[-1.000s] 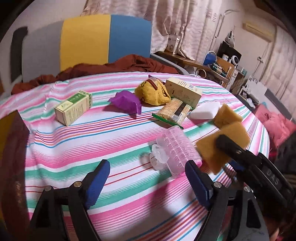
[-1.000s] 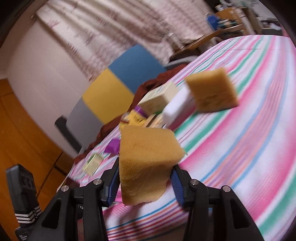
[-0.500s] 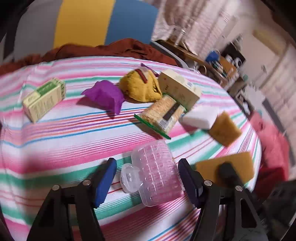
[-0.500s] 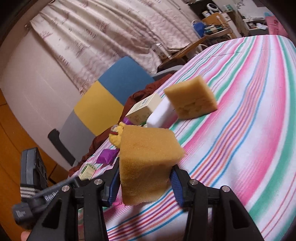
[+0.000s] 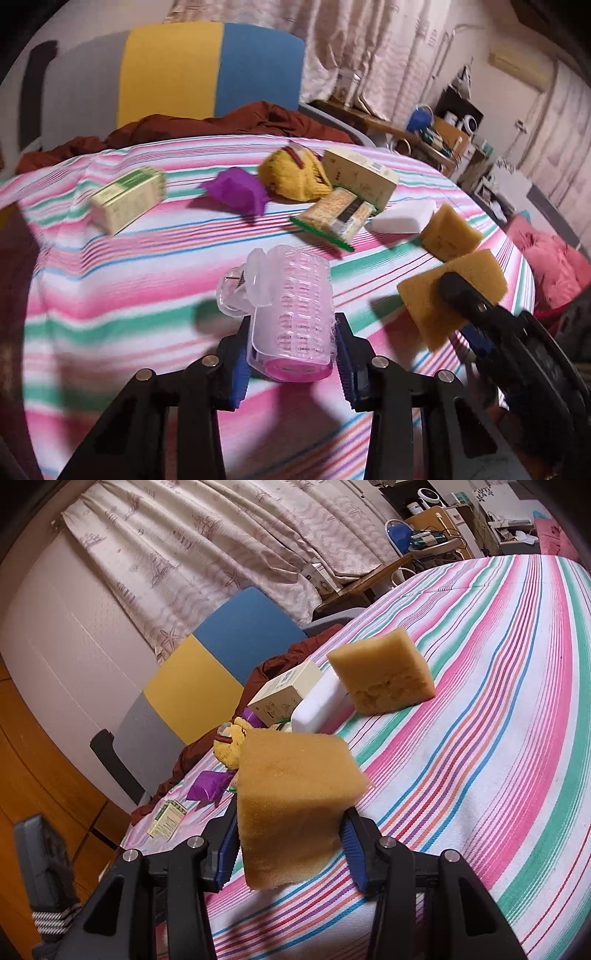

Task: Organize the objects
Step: 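Grasp the pink hair roller with the left tool while the right tool holds the sponge, then carry the pink roller and yellow sponge to the gold tray and release both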

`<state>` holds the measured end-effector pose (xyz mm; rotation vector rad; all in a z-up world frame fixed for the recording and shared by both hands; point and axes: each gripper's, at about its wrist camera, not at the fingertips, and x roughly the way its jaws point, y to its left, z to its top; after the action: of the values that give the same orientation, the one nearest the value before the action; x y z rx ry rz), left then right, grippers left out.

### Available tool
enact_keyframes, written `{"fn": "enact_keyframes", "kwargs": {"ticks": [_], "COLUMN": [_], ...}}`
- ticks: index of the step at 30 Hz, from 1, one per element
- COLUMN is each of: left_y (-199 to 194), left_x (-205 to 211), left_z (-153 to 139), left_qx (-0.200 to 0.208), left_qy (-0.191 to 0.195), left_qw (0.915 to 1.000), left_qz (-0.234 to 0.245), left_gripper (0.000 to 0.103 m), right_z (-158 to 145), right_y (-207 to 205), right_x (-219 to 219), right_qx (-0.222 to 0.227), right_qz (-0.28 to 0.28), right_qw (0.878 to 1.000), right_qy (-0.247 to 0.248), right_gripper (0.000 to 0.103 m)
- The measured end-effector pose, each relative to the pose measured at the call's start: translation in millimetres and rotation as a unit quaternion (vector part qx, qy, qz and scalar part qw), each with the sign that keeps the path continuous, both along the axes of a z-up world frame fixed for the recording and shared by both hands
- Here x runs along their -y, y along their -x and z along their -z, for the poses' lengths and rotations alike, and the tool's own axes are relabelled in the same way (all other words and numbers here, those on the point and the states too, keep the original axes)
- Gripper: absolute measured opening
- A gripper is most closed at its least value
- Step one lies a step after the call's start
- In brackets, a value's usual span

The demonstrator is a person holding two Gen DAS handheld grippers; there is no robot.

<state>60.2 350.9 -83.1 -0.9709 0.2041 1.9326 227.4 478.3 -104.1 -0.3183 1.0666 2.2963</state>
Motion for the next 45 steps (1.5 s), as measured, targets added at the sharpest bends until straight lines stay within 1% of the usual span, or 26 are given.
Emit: {"fn": "enact_keyframes", "kwargs": {"ticks": [5, 10, 13, 18, 22, 26, 27, 30, 33, 35, 38, 42, 45], "left_y": [-13.6, -24.3, -21.0, -0.8, 15.7, 38.9, 47.3, 64.2, 83.7, 94.2, 113.6, 136.5, 152.2], "left_x": [35.7, 69.7, 93.6, 135.5, 167.5, 197.1, 205.9, 227.4, 251.9, 265.6, 291.6, 319.2, 336.3], "left_z": [-10.7, -38.6, -52.3, -61.8, -66.5, -62.8, -60.9, -56.8, -52.7, -50.0, -46.6, -43.0, -34.9], "left_qx": [-0.015, -0.05, -0.066, -0.05, -0.052, -0.04, -0.031, -0.022, -0.006, 0.004, 0.024, 0.035, 0.057], "left_qy": [-0.027, -0.051, -0.055, -0.067, -0.067, -0.061, -0.058, -0.047, -0.041, -0.038, -0.041, -0.031, -0.027], "left_qw": [0.9995, 0.9972, 0.9954, 0.9921, 0.9873, 0.9819, 0.9803, 0.9749, 0.9685, 0.965, 0.9562, 0.9459, 0.9368], "left_qz": [-0.013, -0.024, -0.043, -0.094, -0.134, -0.175, -0.186, -0.216, -0.246, -0.26, -0.289, -0.321, -0.344], "left_gripper": [0.04, 0.04, 0.04, 0.04, 0.04, 0.04, 0.04, 0.04, 0.04, 0.04, 0.04, 0.04, 0.04], "right_z": [-1.7, -7.1, -9.3, -15.8, -23.6, -38.1, -42.2, -55.8, -69.7, -78.2, -86.7, -94.5, -96.8], "right_y": [8.2, 23.7, 24.6, 29.0, 36.6, 49.0, 52.6, 65.8, 78.0, 87.6, 100.7, 120.7, 131.9], "right_x": [2.8, 12.7, 15.1, 21.1, 36.4, 65.1, 72.4, 98.0, 125.3, 144.8, 171.0, 209.0, 230.0], "right_qx": [0.02, 0.069, 0.08, 0.105, 0.099, 0.088, 0.085, 0.071, 0.057, 0.048, 0.041, 0.039, 0.045], "right_qz": [-0.012, -0.033, -0.037, -0.046, -0.079, -0.13, -0.144, -0.194, -0.242, -0.276, -0.323, -0.379, -0.402], "right_qw": [1.0, 0.996, 0.995, 0.992, 0.991, 0.986, 0.984, 0.976, 0.965, 0.956, 0.941, 0.92, 0.908], "right_qy": [-0.009, -0.038, -0.046, -0.056, -0.049, -0.063, -0.066, -0.075, -0.087, -0.091, -0.093, -0.097, -0.106], "right_gripper": [0.049, 0.049, 0.049, 0.048, 0.048, 0.048, 0.048, 0.048, 0.048, 0.048, 0.048, 0.048, 0.048]}}
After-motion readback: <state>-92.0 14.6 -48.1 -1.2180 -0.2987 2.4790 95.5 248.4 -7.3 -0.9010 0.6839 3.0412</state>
